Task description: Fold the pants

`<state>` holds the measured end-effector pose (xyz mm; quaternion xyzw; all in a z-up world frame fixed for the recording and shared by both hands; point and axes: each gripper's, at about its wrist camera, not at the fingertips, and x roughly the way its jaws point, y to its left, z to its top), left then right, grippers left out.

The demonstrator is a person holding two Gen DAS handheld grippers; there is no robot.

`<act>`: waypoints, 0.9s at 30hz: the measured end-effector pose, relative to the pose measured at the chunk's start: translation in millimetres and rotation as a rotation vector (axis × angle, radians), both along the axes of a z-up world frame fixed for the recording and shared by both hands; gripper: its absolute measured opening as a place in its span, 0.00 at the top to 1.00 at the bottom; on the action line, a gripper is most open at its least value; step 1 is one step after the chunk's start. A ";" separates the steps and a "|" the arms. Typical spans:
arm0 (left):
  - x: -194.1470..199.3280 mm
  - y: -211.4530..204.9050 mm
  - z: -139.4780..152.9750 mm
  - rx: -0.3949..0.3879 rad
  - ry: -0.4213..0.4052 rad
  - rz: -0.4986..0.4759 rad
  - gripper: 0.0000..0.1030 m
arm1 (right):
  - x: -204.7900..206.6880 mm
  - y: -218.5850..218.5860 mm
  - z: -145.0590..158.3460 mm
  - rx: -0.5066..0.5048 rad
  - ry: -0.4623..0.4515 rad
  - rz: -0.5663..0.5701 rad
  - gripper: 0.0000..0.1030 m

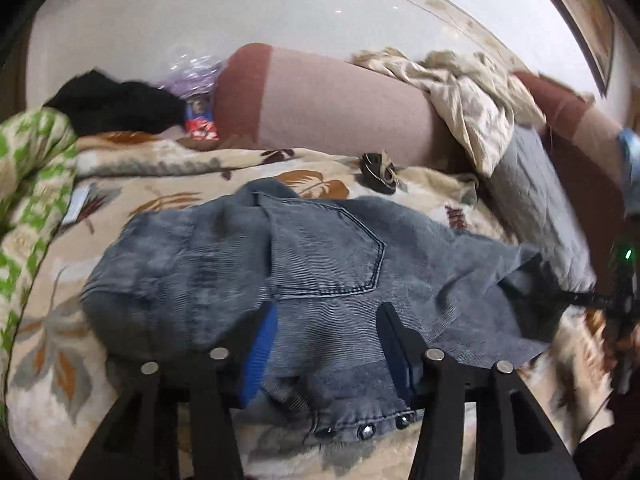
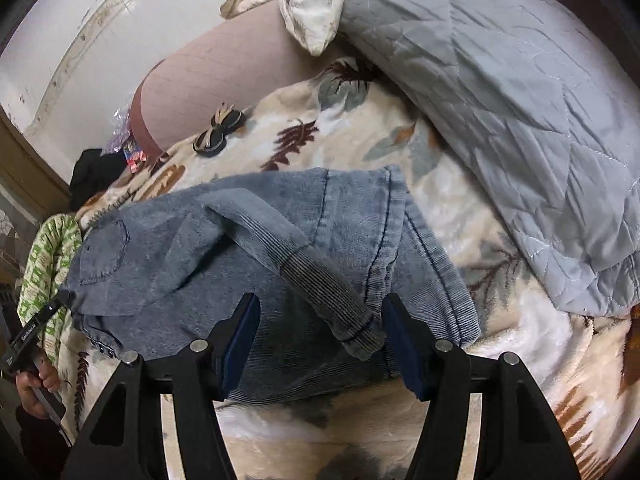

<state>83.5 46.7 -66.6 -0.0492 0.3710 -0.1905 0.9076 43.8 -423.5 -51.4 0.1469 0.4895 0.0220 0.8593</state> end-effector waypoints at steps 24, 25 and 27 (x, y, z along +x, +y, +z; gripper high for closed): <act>14.2 21.1 -27.3 0.127 0.100 0.013 1.00 | -8.4 -4.7 -3.8 -0.352 -0.015 0.155 0.84; 12.4 23.6 -26.2 0.131 0.099 0.010 1.00 | -8.0 -7.9 -12.7 -0.330 0.046 0.172 0.82; 10.6 27.5 -25.1 0.137 0.098 0.008 1.00 | -14.6 -16.0 -21.7 -0.263 0.111 0.215 0.77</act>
